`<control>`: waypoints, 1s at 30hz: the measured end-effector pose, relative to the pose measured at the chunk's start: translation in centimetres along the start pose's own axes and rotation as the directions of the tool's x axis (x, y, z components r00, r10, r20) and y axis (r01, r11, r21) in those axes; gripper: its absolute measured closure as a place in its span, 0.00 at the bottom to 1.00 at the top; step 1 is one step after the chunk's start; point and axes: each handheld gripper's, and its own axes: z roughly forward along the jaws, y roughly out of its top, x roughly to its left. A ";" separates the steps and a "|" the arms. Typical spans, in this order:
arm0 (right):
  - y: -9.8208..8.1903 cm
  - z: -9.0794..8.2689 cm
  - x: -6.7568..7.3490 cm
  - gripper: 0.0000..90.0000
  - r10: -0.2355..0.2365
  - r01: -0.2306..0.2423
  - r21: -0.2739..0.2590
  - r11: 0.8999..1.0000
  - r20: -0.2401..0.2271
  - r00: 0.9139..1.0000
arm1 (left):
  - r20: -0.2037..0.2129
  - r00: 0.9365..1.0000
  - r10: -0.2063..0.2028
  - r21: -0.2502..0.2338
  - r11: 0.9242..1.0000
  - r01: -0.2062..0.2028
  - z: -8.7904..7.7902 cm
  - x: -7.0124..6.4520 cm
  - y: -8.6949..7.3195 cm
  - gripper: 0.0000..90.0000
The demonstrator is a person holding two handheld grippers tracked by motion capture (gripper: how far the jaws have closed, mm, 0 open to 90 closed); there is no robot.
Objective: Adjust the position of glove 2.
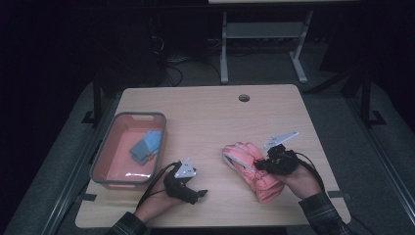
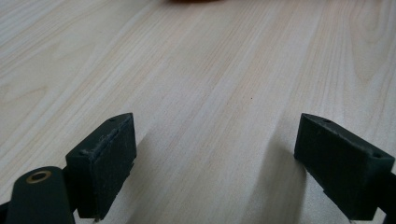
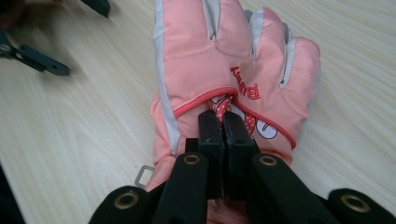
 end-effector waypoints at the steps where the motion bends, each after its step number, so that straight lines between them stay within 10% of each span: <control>1: 0.0 0.2 0.0 0.98 -0.009 0.009 0.008 1.000 0.007 1.000 | 0.001 1.000 0.001 0.001 1.000 -0.001 0.0 0.0 0.0 0.14; 18: 0.3 -2.0 -0.3 0.67 0.006 -0.006 -0.101 0.995 -0.008 1.000 | 0.010 1.000 0.007 0.015 1.000 -0.007 0.0 0.0 0.1 0.14; 24: 0.0 -3.9 -1.1 0.81 0.019 -0.019 -0.179 0.984 0.002 1.000 | 0.006 1.000 0.005 0.044 0.999 -0.006 0.0 -0.1 0.6 0.18; 30: -1.1 -4.6 -2.8 0.98 0.048 -0.043 -0.184 0.982 0.021 0.999 | 0.019 0.999 -0.036 0.043 0.998 0.035 -0.1 0.2 2.0 0.54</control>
